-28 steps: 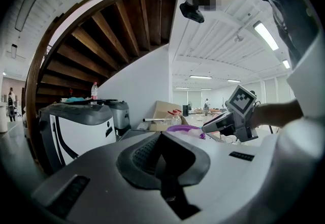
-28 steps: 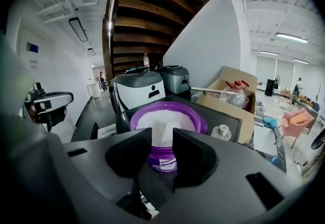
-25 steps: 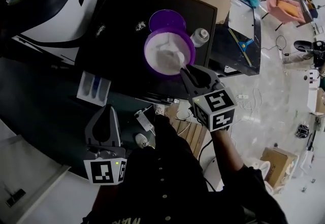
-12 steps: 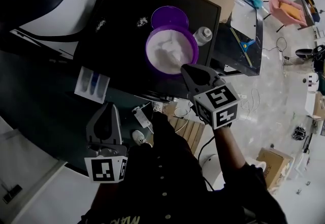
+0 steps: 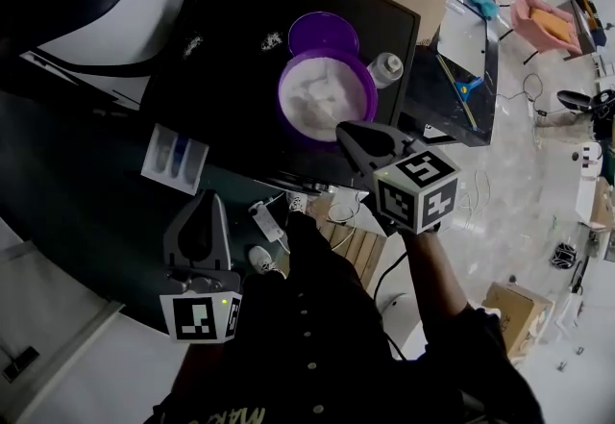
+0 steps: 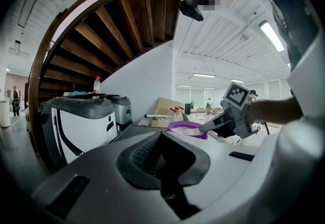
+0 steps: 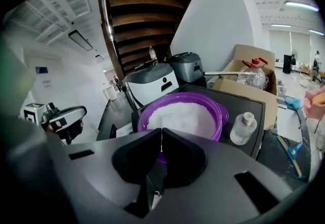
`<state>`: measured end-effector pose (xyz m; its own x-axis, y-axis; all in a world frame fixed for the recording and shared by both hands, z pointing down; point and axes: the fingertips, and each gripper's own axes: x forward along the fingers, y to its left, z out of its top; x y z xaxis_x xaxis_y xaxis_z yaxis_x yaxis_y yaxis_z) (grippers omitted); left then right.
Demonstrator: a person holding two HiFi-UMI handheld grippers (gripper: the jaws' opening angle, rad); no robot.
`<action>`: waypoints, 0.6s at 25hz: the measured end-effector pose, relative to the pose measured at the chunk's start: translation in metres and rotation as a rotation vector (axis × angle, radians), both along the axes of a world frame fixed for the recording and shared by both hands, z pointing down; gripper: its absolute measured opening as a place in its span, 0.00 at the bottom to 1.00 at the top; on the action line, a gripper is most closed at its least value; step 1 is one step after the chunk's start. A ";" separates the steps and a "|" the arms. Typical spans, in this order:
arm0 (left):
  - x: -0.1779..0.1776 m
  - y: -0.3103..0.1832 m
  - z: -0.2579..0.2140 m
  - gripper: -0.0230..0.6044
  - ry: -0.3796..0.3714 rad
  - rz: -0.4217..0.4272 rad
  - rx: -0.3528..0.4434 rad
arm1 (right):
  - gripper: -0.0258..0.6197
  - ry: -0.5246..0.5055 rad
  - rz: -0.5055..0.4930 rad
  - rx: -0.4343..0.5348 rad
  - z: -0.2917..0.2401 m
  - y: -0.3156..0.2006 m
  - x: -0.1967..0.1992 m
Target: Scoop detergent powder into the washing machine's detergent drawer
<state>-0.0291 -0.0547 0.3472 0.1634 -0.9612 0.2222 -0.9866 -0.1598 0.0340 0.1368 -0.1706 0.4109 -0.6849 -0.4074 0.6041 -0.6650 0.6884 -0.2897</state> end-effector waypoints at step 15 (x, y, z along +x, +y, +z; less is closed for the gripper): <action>-0.014 -0.006 -0.035 0.05 -0.023 -0.017 0.077 | 0.09 -0.400 0.241 -0.151 -0.036 -0.012 0.010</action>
<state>-0.0434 -0.0607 0.3119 0.1429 -0.9782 0.1510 -0.9895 -0.1445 -0.0002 0.1466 -0.1829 0.3749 -0.7727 -0.5107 0.3771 -0.6160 0.4596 -0.6398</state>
